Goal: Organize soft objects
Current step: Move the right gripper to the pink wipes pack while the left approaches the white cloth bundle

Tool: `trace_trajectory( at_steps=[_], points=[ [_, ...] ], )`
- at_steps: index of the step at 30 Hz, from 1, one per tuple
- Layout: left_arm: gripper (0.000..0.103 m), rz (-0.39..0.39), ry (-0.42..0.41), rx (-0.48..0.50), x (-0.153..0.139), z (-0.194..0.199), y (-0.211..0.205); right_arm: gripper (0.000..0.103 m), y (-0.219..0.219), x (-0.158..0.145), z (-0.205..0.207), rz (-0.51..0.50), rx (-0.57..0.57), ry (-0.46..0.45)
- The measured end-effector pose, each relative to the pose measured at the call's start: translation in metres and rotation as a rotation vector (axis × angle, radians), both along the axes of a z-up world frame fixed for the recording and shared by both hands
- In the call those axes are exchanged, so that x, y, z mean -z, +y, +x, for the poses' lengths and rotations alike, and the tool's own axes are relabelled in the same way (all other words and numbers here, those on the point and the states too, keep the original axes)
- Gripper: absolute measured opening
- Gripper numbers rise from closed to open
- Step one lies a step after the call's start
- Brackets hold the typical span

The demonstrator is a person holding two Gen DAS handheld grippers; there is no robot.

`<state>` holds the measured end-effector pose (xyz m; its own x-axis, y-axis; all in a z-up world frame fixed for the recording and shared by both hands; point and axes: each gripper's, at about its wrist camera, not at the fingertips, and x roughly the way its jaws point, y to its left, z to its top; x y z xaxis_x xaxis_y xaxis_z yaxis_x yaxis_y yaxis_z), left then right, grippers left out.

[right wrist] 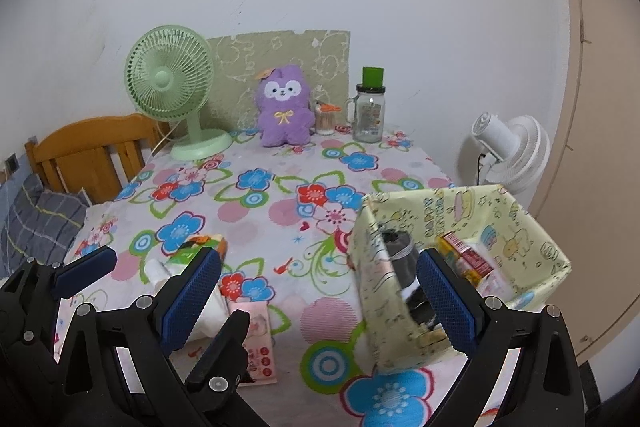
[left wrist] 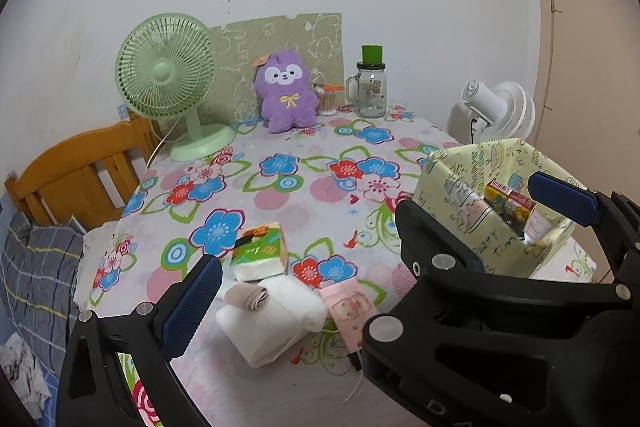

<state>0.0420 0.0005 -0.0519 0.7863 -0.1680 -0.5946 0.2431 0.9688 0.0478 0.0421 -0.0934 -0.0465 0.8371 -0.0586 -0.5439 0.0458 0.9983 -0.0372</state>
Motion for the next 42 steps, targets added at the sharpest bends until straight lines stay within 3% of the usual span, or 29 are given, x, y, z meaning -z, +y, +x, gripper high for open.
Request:
trace_trajectory(
  at_steps=[32, 42],
  points=[
    [0.103, 0.029, 0.154, -0.025, 0.071, 0.018, 0.031, 0.1, 0.036, 0.078, 0.028, 0.004, -0.055, 0.184],
    [0.103, -0.004, 0.239, -0.05, 0.095, 0.026, 0.038, 0.099, 0.044, 0.103, 0.041, -0.023, -0.069, 0.273]
  ],
)
